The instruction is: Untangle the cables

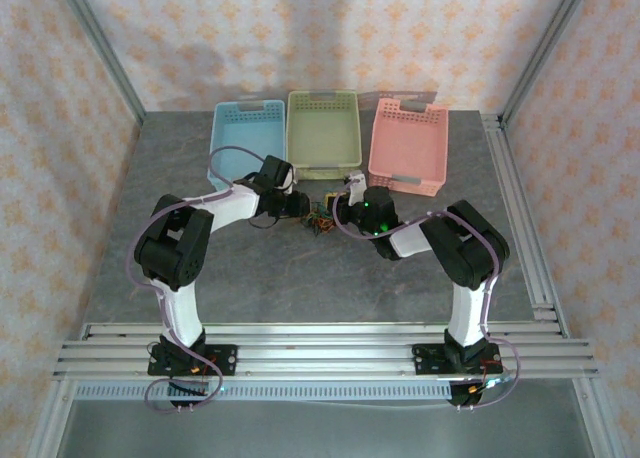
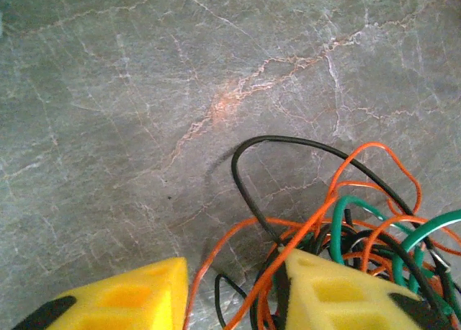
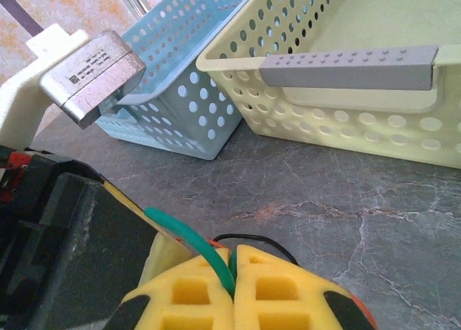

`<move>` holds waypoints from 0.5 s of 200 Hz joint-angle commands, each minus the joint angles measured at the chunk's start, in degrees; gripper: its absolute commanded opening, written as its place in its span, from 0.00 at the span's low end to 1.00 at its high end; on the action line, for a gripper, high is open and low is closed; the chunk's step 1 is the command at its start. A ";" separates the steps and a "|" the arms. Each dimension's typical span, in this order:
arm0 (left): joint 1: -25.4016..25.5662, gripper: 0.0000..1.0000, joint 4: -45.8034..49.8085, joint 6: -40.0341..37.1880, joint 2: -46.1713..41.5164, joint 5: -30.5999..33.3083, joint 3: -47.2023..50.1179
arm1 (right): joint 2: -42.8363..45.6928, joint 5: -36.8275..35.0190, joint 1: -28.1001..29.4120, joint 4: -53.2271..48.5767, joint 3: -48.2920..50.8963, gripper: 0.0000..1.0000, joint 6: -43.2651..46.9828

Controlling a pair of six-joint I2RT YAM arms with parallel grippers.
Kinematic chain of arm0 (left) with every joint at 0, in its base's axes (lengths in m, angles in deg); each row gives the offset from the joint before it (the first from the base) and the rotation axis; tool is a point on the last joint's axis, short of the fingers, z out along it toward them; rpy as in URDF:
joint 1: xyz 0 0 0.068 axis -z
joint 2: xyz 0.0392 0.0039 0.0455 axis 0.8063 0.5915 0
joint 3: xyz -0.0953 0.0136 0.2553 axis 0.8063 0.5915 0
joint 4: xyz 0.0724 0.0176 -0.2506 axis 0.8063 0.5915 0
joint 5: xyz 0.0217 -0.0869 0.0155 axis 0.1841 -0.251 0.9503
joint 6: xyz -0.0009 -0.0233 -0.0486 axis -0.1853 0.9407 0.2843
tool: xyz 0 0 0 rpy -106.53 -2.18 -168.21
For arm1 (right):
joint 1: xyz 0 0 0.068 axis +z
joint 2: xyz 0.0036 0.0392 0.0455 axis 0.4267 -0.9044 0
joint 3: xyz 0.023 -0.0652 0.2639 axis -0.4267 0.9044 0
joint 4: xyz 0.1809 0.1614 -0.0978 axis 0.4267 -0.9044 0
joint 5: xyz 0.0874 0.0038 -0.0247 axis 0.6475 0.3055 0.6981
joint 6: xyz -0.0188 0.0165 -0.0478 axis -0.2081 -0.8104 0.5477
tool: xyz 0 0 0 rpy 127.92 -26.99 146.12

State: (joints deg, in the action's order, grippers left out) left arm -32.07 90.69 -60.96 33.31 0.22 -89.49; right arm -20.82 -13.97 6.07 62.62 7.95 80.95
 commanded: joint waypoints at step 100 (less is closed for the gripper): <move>-11.85 0.00 -8.35 12.67 -9.46 5.57 13.92 | 4.40 -17.14 -0.63 3.79 5.00 0.00 0.96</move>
State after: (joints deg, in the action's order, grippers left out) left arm -37.09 87.13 -56.04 26.47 3.54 -81.03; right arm -20.30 -19.74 6.07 63.63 10.07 81.04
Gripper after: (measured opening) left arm 0.046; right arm 0.044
